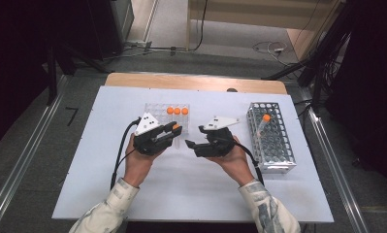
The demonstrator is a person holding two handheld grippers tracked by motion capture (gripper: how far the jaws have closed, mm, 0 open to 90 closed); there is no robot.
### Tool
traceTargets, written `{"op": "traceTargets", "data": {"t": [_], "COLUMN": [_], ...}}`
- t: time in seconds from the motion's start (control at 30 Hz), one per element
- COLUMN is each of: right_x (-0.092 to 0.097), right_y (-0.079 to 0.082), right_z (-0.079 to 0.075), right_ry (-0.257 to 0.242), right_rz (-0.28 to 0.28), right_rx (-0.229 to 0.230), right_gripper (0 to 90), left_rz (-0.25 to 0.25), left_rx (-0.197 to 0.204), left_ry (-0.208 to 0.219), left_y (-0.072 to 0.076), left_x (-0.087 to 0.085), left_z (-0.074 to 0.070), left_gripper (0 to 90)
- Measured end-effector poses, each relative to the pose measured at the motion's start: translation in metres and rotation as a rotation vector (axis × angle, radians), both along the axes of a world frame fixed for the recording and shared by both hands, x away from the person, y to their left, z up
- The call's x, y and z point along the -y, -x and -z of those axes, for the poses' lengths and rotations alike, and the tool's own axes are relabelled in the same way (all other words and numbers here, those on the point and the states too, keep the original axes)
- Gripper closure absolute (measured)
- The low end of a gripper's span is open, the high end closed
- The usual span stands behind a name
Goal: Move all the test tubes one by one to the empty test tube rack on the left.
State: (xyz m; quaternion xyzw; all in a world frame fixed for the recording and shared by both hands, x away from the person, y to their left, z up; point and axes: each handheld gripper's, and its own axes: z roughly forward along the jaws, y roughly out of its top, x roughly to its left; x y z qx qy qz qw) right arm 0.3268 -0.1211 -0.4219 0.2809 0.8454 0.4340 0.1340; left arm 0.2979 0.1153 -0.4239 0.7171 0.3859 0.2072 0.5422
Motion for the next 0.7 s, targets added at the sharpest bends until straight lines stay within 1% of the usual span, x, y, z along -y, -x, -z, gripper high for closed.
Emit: {"op": "traceTargets", "data": {"t": [0.13,0.23,0.37,0.53,0.7], "right_x": [0.022,0.036,0.053,0.072,0.085], "right_y": [0.004,0.006,0.008,0.012,0.015], "right_z": [-0.002,-0.003,-0.006,-0.01,-0.013], "right_ry": [-0.012,-0.012,-0.018,-0.034,-0.046], "right_rz": [0.029,0.047,0.074,0.102,0.129], "right_rx": [0.011,0.015,0.017,0.025,0.031], "right_gripper": [27.2,27.4,27.5,27.5,27.8], "left_rz": [-0.015,-0.031,-0.052,-0.079,-0.115], "left_rx": [0.0,0.004,0.0,0.004,0.015], "left_ry": [0.005,0.007,0.012,0.023,0.006], "left_y": [-0.003,-0.005,-0.007,-0.009,-0.014], "left_x": [-0.003,-0.006,-0.011,-0.02,-0.028], "left_z": [-0.003,-0.005,-0.009,-0.015,-0.024], "left_gripper": [70.0,70.0,70.0,70.0,70.0]}}
